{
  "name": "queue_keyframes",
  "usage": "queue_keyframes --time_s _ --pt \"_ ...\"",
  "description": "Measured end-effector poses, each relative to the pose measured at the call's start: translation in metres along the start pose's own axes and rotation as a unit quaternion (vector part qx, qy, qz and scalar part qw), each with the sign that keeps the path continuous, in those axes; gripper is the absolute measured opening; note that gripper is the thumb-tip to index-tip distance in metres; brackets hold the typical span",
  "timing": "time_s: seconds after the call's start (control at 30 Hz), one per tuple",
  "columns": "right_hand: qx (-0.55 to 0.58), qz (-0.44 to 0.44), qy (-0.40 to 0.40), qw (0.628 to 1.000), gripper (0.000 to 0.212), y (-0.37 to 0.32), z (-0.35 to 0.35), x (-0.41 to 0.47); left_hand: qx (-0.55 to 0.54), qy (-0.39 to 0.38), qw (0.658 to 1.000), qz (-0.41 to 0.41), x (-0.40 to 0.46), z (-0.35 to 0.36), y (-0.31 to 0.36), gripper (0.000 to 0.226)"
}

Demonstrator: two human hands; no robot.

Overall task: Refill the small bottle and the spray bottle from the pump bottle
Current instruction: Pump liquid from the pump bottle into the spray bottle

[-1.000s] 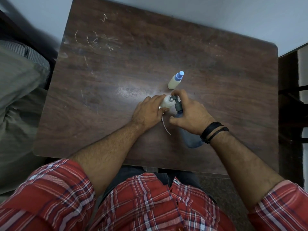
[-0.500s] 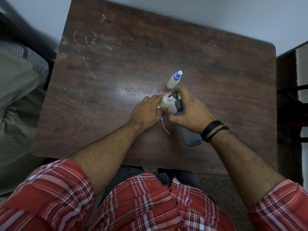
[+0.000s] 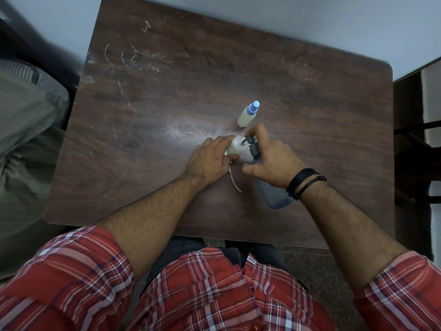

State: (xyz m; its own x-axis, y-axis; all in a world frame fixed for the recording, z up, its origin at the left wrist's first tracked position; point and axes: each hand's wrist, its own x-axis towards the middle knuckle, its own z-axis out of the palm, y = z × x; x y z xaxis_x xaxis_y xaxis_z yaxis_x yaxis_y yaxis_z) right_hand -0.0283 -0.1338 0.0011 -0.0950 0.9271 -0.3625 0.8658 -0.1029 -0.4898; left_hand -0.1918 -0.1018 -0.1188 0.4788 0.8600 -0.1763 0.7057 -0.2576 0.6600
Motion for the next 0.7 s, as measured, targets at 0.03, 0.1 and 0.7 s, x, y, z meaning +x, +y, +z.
queue_keyframes --time_s 0.03,0.1,0.7 --pt "0.000 0.000 0.002 1.000 0.054 0.0002 -0.0006 0.0003 -0.001 -0.001 1.000 0.000 -0.0002 0.0002 0.0002 0.048" --pt "-0.002 0.001 0.007 1.000 0.055 -0.0007 -0.0017 0.0005 -0.003 0.001 1.000 0.000 -0.0005 0.0005 0.0004 0.048" --pt "-0.014 -0.001 0.005 1.000 0.058 0.0010 0.0002 -0.0009 -0.001 0.001 1.000 0.002 0.0010 0.0021 -0.0013 0.049"
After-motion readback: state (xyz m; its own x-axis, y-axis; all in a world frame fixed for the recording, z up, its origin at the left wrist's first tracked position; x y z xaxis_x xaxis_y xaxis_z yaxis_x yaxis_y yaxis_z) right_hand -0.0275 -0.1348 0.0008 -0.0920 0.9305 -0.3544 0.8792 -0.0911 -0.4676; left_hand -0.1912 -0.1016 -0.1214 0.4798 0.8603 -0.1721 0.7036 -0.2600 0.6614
